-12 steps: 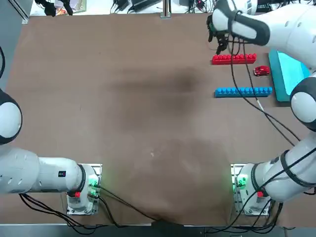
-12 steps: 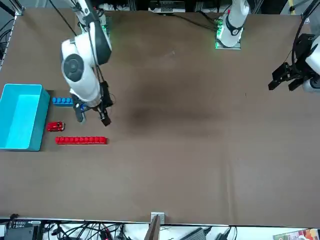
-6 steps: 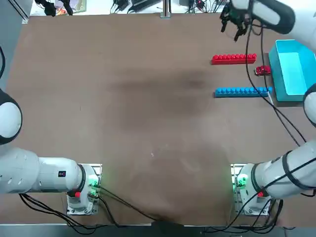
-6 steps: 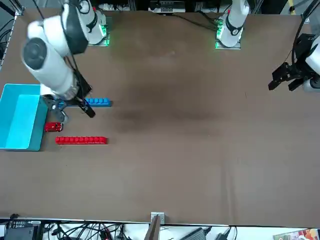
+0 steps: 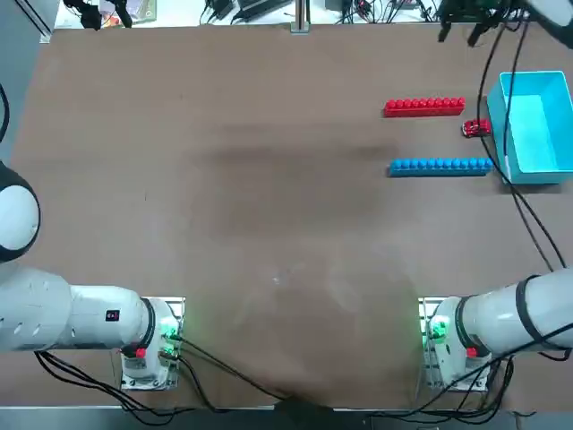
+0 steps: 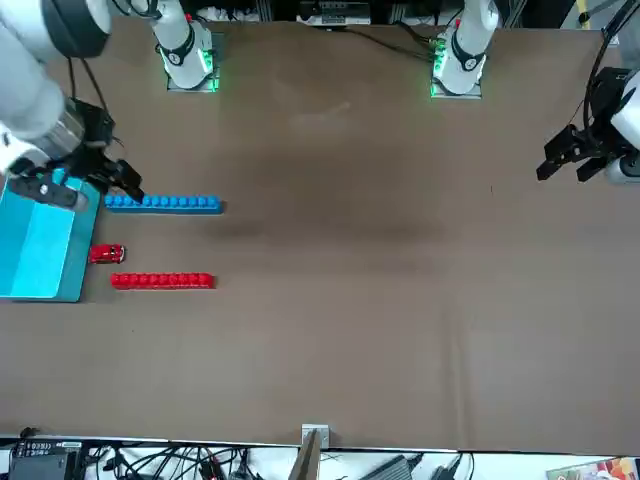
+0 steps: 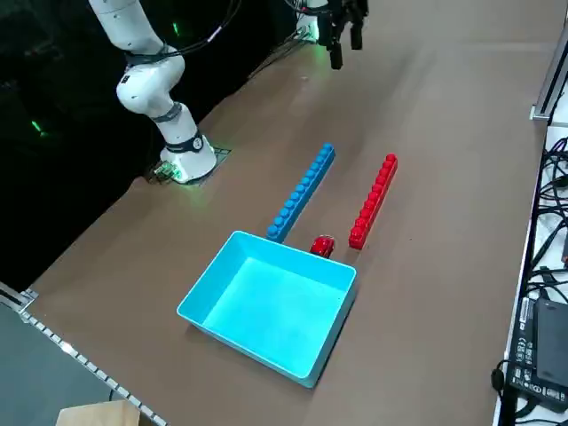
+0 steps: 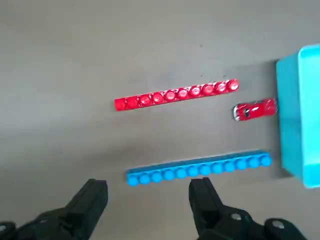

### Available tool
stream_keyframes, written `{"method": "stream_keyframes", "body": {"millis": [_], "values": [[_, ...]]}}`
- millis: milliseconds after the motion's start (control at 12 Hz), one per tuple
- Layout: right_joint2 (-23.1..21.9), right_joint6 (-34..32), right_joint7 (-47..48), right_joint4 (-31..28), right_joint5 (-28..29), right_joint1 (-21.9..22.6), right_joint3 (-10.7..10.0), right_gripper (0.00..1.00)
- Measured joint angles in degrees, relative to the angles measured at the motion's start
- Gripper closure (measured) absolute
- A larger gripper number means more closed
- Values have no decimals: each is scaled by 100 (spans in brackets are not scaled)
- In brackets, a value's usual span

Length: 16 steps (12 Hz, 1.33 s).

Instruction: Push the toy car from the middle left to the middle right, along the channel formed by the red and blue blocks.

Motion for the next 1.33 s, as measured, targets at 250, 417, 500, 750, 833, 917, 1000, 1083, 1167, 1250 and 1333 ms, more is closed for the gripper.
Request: {"method": "stream_keyframes", "body": {"millis": [250, 417, 500, 750, 833, 917, 1000, 1083, 1167, 1250, 1333], "values": [[-231, -121, -1065, 0, 4, -158, -74, 0], [-333, -189, -1471, 0, 4, -162, -174, 0], [-369, -212, -1593, -1, 5, -164, -223, 0], [-421, -299, -1668, 113, 6, -167, -267, 0], [-421, -497, -1627, 238, 14, -167, -266, 0], [-422, -665, -1604, 357, 22, -167, -265, 0], [-422, -757, -1600, 445, 22, -166, -264, 0], [-421, -797, -1599, 503, 23, -164, -260, 0], [-420, -812, -1599, 542, 21, -162, -258, 0], [-420, -834, -1599, 570, 20, -162, -255, 0], [-419, -858, -1598, 583, 20, -163, -251, 0]]}}
